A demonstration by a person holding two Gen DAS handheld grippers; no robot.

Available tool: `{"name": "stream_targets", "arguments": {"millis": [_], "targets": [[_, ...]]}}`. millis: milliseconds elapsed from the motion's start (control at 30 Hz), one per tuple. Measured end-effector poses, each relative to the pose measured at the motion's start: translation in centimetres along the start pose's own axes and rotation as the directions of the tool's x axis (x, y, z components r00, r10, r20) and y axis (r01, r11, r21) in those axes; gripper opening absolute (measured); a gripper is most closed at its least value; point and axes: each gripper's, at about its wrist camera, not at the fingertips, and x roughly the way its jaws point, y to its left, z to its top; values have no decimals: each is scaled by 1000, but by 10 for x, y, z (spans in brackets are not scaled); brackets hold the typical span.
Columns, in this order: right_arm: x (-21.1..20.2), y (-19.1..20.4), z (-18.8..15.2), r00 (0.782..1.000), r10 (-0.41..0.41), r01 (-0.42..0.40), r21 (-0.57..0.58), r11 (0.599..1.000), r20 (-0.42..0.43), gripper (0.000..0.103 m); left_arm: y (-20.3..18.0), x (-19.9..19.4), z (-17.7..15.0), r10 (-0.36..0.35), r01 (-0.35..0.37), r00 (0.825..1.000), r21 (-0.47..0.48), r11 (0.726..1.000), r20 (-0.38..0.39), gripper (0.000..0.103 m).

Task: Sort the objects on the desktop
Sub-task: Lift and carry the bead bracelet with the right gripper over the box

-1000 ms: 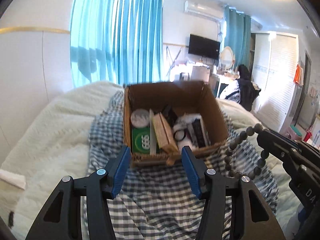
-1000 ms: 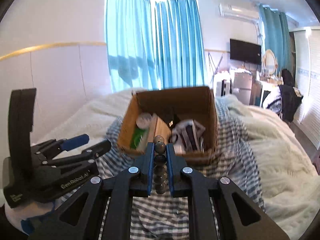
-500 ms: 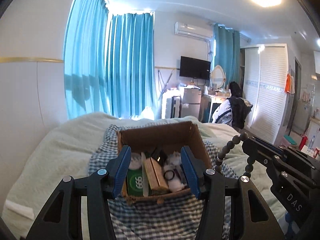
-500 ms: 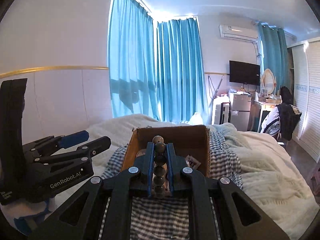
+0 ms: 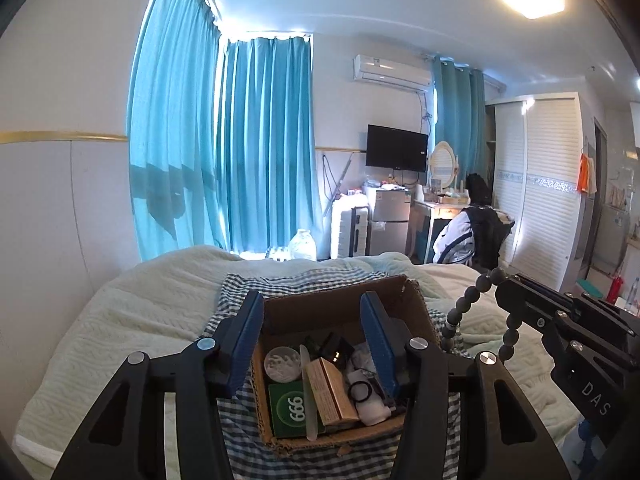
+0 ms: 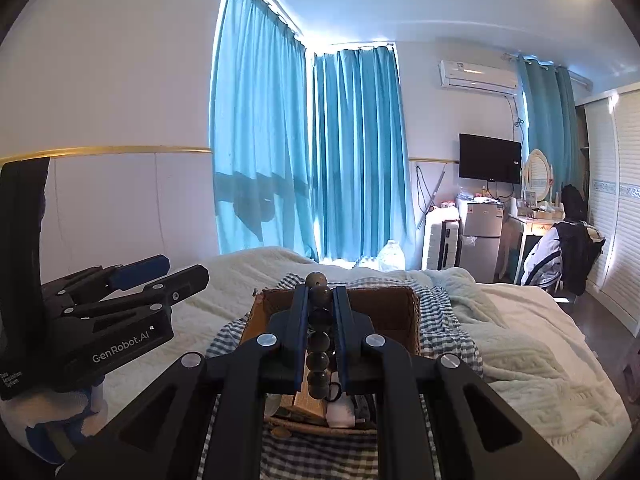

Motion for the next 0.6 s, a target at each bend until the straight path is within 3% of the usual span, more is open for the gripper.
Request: {"name": "stream_targets", "arguments": {"millis": [300,600], "targets": [[51,-5,-8,999,0,0,-6,1000,-39,11,2,60,-3,-4,4,999,-1,1000,-36,52],[139,-33,-28,992,-13,14,11,1000,-128,11,5,142,-27,14,-16,992,-10,1000,-122,52]]}}
